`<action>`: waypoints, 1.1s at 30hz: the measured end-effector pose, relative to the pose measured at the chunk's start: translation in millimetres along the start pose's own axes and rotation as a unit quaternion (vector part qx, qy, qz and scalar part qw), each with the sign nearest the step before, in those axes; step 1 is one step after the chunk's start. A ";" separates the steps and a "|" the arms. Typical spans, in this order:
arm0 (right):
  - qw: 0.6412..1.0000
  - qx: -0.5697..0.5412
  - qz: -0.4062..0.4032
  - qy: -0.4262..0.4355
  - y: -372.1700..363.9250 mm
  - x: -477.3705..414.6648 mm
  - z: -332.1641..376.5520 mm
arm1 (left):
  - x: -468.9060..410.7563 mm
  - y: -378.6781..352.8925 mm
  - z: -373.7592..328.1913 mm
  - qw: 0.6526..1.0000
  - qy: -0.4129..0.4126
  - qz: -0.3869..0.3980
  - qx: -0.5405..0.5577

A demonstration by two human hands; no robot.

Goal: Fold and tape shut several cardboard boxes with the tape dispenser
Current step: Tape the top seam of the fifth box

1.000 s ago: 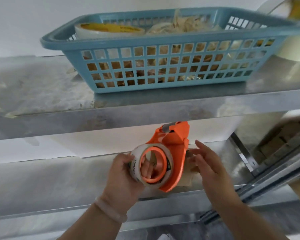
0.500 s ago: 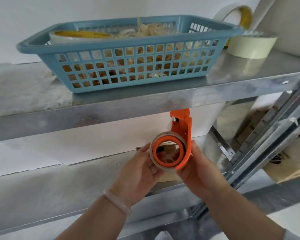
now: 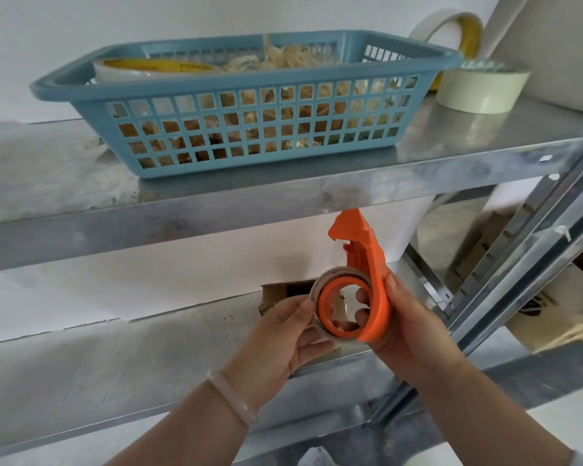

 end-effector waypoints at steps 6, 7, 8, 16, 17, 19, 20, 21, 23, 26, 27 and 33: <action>0.992 0.107 0.059 -0.015 15.2 1.6 6.1 | -8.1 12.8 -9.4 0.997 0.007 -0.029 0.066; 0.988 0.141 0.066 -0.023 17.4 1.9 7.9 | -11.2 17.1 -13.5 0.996 0.014 -0.035 0.084; 0.981 0.176 0.074 -0.034 18.8 2.4 9.9 | -13.7 20.4 -17.8 0.995 0.023 -0.033 0.089; 0.923 0.350 0.131 -0.087 18.6 5.8 17.0 | -12.3 19.6 -36.0 0.999 0.028 0.001 -0.018; 0.920 0.359 0.132 -0.090 19.5 5.3 17.0 | -13.2 21.5 -35.3 0.999 0.025 -0.010 -0.032; 0.912 0.376 0.136 -0.094 20.6 3.7 16.9 | -15.5 26.1 -34.9 0.997 0.011 -0.037 -0.074; 0.906 0.387 0.137 -0.098 20.9 3.0 17.0 | -16.9 29.1 -35.6 0.992 -0.002 -0.057 -0.109; 0.901 0.398 0.139 -0.102 20.7 2.2 17.2 | -17.8 31.2 -37.6 0.986 -0.017 -0.079 -0.148; 0.896 0.407 0.140 -0.108 20.7 0.7 17.6 | -18.6 33.3 -43.4 0.969 -0.052 -0.116 -0.212; 0.898 0.403 0.141 -0.108 18.0 -1.4 20.7 | -16.8 32.1 -53.6 0.951 -0.100 -0.145 -0.254; 0.897 0.405 0.144 -0.104 16.4 -2.3 22.6 | -16.3 31.9 -56.1 0.948 -0.111 -0.151 -0.258; 0.882 0.445 0.131 -0.087 12.9 -6.3 38.3 | -15.7 34.3 -61.7 0.956 -0.116 -0.164 -0.214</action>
Point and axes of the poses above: each hand's wrist, its own x-axis away from the middle knuckle, its own y-axis out of the back of the hand, z = x × y, the point moved 5 cm from there along -x, towards the middle knuckle, and after that the axes turned 2 degrees about y, right-handed, at the moved point
